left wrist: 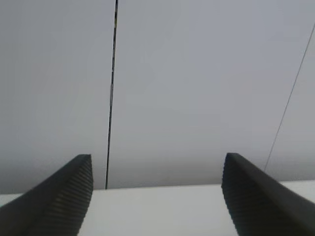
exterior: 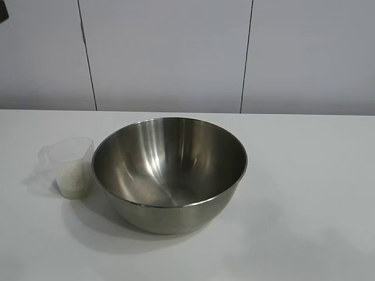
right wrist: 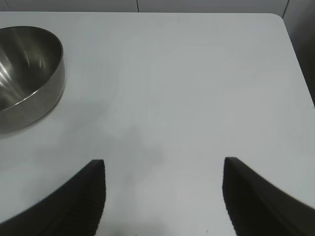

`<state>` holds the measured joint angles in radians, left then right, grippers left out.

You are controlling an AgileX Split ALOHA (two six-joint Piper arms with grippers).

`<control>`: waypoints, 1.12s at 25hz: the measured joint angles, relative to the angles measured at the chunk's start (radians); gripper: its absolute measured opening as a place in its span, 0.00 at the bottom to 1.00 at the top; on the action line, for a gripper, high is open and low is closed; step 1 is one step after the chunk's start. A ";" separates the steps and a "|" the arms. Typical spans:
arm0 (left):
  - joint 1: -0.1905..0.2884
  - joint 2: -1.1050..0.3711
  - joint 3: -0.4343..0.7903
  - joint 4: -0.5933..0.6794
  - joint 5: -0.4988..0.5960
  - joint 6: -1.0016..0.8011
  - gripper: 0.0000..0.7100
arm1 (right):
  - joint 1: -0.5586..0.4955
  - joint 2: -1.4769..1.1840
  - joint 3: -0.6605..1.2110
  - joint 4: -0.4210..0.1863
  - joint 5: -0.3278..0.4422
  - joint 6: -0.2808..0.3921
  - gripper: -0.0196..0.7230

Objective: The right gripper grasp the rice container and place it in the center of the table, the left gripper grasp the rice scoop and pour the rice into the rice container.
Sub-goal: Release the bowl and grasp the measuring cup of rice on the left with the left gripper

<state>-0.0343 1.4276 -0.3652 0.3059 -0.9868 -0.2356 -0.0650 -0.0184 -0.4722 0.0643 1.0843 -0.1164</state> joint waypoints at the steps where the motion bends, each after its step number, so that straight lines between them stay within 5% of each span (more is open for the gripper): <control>1: 0.005 0.029 0.029 0.010 -0.047 0.004 0.75 | 0.000 0.000 0.000 0.000 0.000 0.000 0.65; 4: 0.010 0.130 0.095 -0.002 -0.130 0.040 0.74 | 0.000 0.000 0.000 0.000 0.000 0.001 0.65; 19: 0.013 0.403 0.118 -0.017 -0.148 0.411 0.63 | 0.000 0.000 0.000 0.000 -0.001 0.001 0.65; 28: 0.013 0.541 0.074 0.013 -0.161 0.428 0.63 | 0.000 0.000 0.000 0.000 -0.001 0.001 0.65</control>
<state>-0.0211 1.9686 -0.2910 0.3190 -1.1474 0.1923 -0.0650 -0.0184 -0.4722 0.0643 1.0830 -0.1156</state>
